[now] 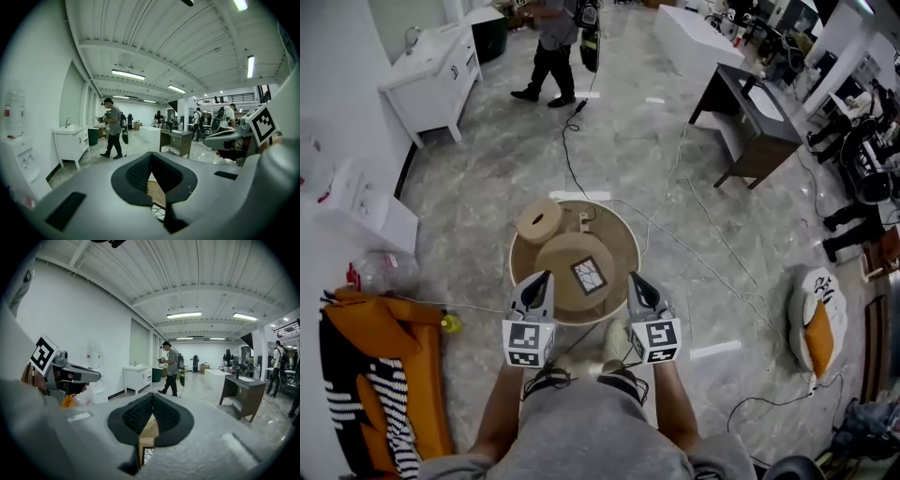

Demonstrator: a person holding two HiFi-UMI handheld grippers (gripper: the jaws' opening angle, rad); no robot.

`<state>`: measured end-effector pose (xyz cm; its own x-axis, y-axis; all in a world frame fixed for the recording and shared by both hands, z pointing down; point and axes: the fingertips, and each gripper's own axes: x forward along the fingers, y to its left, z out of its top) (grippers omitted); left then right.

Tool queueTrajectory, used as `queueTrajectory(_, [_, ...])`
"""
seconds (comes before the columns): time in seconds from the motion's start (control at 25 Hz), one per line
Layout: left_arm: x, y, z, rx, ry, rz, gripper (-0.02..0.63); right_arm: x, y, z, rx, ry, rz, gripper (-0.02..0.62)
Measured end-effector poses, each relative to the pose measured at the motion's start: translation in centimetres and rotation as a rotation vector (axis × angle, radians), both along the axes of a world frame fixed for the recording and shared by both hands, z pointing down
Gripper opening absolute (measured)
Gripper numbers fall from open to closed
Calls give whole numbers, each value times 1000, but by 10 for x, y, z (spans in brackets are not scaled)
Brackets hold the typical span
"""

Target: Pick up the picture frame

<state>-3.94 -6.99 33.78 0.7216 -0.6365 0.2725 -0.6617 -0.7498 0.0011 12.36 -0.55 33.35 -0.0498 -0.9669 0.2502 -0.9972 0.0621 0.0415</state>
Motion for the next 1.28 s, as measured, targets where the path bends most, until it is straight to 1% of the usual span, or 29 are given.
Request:
queueTrajectory(0.28, [23, -39, 30, -49, -29, -107, 17, 30, -55, 28, -49, -20, -98, -2])
queueTrajectory(0.72, [49, -86, 98, -148, -78, -174, 17, 51, -123, 99, -162, -53, -193, -2])
queueTrajectory(0.96, [54, -96, 143, -198, -98, -199, 17, 52, -140, 149, -237, -56, -233, -2])
queueTrajectory(1.28, [55, -97, 221, -277, -135, -229, 17, 50, -153, 228, -314, -46, -290, -2])
